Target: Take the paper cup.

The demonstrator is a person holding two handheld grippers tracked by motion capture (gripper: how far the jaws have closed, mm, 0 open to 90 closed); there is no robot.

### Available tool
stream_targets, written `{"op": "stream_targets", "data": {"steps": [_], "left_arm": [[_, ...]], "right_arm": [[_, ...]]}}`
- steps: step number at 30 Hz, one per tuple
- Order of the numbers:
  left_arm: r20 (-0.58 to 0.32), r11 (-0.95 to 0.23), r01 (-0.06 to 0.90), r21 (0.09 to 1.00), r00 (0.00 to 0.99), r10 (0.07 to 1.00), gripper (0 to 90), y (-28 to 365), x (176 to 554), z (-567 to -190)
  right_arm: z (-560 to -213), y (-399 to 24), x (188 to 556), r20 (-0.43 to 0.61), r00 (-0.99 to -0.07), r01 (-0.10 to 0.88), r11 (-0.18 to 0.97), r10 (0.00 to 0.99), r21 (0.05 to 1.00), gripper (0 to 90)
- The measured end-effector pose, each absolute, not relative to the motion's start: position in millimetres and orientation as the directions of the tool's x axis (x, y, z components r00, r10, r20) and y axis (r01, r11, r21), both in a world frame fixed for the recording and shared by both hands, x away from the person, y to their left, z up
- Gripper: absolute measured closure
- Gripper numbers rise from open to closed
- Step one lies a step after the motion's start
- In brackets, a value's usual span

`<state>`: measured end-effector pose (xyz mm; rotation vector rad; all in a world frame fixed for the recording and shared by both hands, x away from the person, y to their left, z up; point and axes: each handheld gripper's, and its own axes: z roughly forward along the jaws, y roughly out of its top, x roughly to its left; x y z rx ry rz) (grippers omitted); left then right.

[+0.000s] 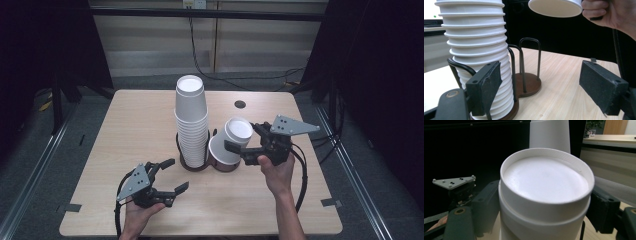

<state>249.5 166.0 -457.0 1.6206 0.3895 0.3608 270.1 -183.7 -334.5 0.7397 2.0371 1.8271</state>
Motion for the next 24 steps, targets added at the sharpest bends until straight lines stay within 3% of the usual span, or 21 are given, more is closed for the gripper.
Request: {"op": "stream_targets", "data": {"steps": [24], "left_arm": [[-0.003,-0.075,0.034,0.997,0.924,0.383,15.7,154.2,248.5,-454.6]], "right_arm": [[-377.5,-162.0,258.3,0.134,-0.852,0.201,0.080,0.505,0.976,22.3]]}}
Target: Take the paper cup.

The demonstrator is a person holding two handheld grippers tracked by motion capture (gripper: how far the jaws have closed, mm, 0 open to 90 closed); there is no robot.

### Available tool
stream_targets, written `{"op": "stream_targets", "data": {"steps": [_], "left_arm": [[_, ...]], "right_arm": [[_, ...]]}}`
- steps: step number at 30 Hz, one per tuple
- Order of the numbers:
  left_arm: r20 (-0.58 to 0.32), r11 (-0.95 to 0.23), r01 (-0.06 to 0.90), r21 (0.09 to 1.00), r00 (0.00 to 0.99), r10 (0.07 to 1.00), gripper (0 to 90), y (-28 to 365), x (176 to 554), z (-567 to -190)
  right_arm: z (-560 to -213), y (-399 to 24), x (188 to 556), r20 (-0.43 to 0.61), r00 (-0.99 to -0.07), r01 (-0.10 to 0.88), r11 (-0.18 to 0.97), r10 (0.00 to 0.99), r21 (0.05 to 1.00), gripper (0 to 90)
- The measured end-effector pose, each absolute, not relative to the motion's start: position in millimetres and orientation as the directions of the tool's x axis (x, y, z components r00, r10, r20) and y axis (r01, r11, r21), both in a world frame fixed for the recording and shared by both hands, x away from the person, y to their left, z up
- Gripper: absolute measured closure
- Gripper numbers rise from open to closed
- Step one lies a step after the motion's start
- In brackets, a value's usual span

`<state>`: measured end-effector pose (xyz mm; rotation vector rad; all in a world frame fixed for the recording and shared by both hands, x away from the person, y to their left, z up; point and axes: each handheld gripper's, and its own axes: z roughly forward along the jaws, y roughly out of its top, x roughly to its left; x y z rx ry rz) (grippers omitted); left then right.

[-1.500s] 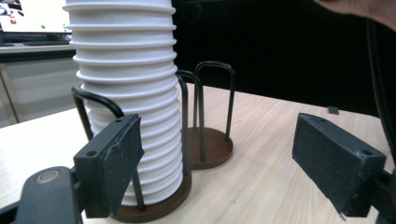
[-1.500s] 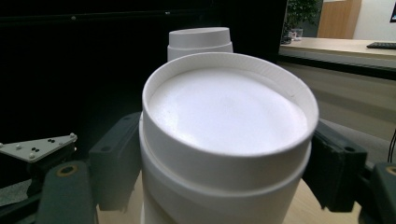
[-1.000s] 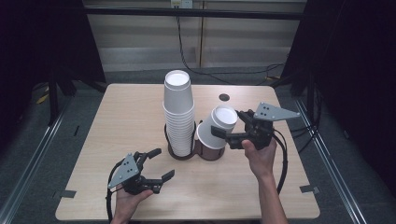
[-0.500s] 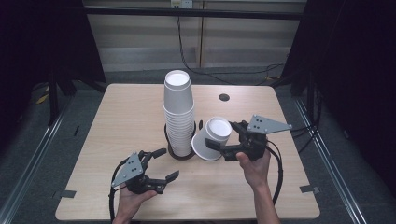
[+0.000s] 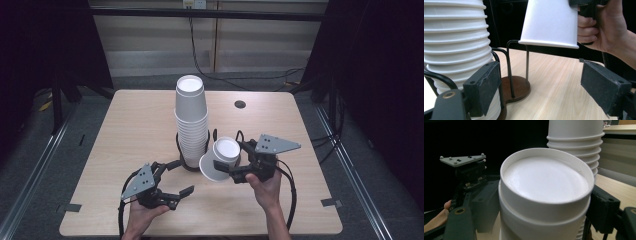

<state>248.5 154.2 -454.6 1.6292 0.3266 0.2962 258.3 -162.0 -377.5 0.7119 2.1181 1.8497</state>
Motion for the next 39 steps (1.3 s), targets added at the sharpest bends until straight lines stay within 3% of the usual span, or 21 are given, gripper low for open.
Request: {"op": "stream_targets", "data": {"steps": [29,39], "left_arm": [[-0.012,-0.083,0.040,0.996,0.952,0.305,15.0,138.6,250.1,-463.3],[-0.044,-0.096,0.074,0.993,0.959,0.279,7.6,130.5,255.8,-470.8]], "right_arm": [[-415.1,-130.8,254.1,0.190,-0.893,0.250,0.097,0.408,0.963,22.5],[-420.7,-120.4,256.3,0.205,-0.903,0.261,0.102,0.379,0.960,22.5]]}}
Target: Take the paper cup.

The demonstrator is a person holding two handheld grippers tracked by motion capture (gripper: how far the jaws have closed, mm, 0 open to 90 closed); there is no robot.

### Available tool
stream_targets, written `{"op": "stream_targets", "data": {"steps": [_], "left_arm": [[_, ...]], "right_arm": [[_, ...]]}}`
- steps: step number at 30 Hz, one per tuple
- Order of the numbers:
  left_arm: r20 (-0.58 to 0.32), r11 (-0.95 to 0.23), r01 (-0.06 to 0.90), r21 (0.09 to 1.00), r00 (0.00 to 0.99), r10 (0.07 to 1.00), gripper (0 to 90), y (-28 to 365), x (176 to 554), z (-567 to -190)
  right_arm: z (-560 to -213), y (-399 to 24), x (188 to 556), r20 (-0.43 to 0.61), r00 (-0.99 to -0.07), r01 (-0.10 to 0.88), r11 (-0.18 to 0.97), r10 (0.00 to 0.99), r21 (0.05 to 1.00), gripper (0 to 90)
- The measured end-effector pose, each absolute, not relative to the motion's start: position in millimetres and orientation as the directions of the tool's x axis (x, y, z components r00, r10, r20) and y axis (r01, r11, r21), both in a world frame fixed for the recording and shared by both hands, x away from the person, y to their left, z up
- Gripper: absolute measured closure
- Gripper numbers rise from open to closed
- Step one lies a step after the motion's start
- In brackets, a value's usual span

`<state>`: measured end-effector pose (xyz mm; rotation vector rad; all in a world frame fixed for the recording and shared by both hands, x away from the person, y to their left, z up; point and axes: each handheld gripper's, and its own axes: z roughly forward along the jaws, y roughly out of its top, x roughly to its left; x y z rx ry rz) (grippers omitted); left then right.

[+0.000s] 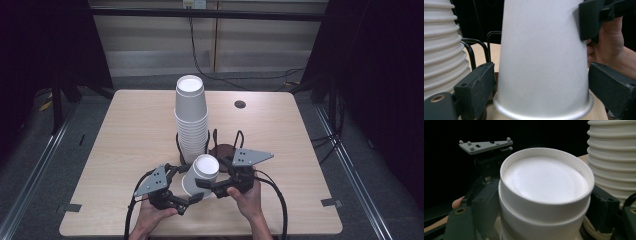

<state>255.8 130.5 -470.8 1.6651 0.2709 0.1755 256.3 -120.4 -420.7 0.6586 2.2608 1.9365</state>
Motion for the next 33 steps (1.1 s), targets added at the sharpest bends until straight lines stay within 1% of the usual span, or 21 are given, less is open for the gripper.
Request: {"op": "stream_targets", "data": {"steps": [5,14,15,17,21,24,29,30,31,33], "left_arm": [[-0.053,-0.098,0.083,0.992,0.959,0.279,3.2,129.2,258.4,-472.6],[-0.052,-0.094,0.081,0.992,0.960,0.273,4.0,126.7,259.5,-473.7],[-0.052,-0.094,0.081,0.992,0.960,0.273,4.7,126.7,259.5,-473.7],[-0.052,-0.095,0.078,0.992,0.965,0.256,11.5,127.4,259.7,-473.5],[-0.053,-0.087,0.076,0.993,0.968,0.247,13.2,128.6,259.4,-472.6],[-0.052,-0.106,0.080,0.991,0.969,0.243,14.1,128.0,259.7,-473.4],[-0.055,-0.112,0.084,0.990,0.968,0.244,15.2,127.8,260.1,-473.7],[-0.057,-0.111,0.085,0.990,0.970,0.237,15.3,128.2,260.1,-473.3],[-0.056,-0.110,0.084,0.990,0.970,0.238,15.4,128.0,259.9,-473.0],[-0.055,-0.111,0.084,0.990,0.969,0.242,15.6,128.4,259.7,-472.6]], "right_arm": [[-422.3,-116.9,257.3,0.210,-0.906,0.262,0.097,0.367,0.960,22.6],[-425.6,-111.5,257.4,0.215,-0.909,0.263,0.092,0.358,0.960,22.6],[-425.6,-111.5,257.4,0.215,-0.909,0.263,0.092,0.358,0.960,22.6],[-425.7,-110.7,257.4,0.212,-0.910,0.260,0.092,0.355,0.961,22.5],[-426.9,-112.6,258.0,0.228,-0.906,0.268,0.067,0.357,0.961,22.1],[-430.3,-114.2,258.6,0.243,-0.904,0.279,0.054,0.351,0.959,21.2],[-432.2,-113.8,258.5,0.235,-0.905,0.274,0.065,0.355,0.959,19.5],[-431.5,-113.7,258.9,0.232,-0.902,0.276,0.071,0.365,0.959,15.7],[-431.3,-113.7,259.3,0.233,-0.901,0.276,0.071,0.366,0.958,14.0],[-430.9,-113.7,259.5,0.235,-0.899,0.280,0.072,0.368,0.957,13.4]]}}
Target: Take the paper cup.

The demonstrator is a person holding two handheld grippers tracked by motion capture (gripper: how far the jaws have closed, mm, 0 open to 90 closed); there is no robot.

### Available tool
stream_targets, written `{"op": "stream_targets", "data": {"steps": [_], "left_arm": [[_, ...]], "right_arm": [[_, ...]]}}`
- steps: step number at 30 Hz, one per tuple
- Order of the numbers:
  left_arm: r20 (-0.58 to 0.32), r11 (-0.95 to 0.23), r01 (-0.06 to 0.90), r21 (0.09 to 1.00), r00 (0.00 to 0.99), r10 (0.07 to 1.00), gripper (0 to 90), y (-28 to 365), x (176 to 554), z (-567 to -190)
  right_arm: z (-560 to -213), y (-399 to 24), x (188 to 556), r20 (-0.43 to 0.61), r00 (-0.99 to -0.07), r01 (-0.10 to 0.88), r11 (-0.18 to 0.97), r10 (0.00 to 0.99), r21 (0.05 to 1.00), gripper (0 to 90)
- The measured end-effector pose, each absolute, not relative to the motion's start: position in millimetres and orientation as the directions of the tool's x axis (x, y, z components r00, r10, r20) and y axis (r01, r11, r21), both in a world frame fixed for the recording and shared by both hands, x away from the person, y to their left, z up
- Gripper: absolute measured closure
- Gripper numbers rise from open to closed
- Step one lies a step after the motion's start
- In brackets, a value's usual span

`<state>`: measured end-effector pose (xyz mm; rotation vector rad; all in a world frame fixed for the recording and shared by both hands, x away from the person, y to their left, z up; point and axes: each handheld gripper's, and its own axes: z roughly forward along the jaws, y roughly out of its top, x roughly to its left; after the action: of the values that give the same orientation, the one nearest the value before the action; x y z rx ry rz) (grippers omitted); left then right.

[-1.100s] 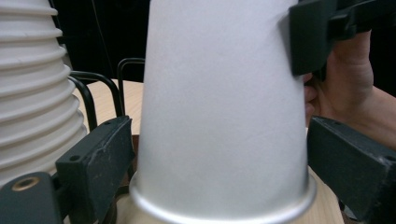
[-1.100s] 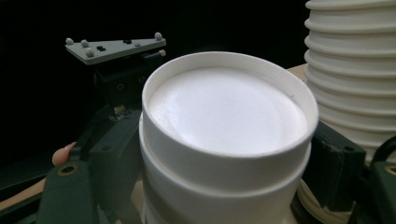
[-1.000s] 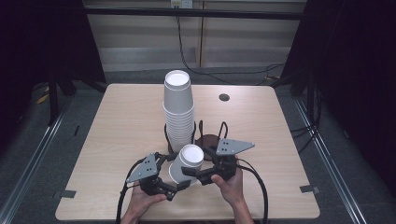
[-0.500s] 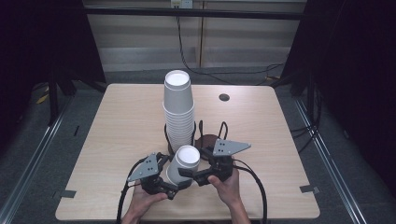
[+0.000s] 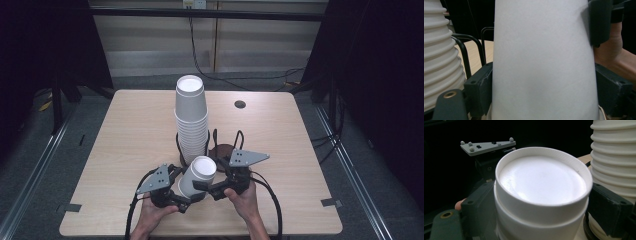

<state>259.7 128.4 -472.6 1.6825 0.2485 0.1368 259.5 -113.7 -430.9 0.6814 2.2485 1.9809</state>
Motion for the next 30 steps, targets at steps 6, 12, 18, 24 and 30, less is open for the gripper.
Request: {"op": "stream_targets", "data": {"steps": [6,12,18,24,30], "left_arm": [[-0.049,-0.129,0.083,0.988,0.969,0.242,16.1,129.8,259.6,-472.4],[-0.056,-0.139,0.092,0.986,0.968,0.245,16.1,132.5,260.2,-472.0],[-0.055,-0.158,0.096,0.983,0.966,0.251,16.1,135.6,261.5,-471.5],[-0.068,-0.173,0.116,0.978,0.963,0.262,16.1,137.2,266.0,-469.5],[-0.041,-0.205,0.098,0.974,0.964,0.264,16.1,140.9,268.5,-460.6]], "right_arm": [[-430.2,-115.0,259.2,0.236,-0.899,0.280,0.069,0.370,0.958,13.3],[-429.1,-118.3,258.1,0.237,-0.899,0.282,0.072,0.369,0.957,13.3],[-428.6,-123.0,256.8,0.233,-0.898,0.280,0.077,0.374,0.957,13.2],[-426.1,-128.7,256.0,0.230,-0.896,0.285,0.095,0.380,0.954,13.3],[-422.8,-136.6,254.9,0.214,-0.899,0.276,0.114,0.383,0.954,13.1]]}}
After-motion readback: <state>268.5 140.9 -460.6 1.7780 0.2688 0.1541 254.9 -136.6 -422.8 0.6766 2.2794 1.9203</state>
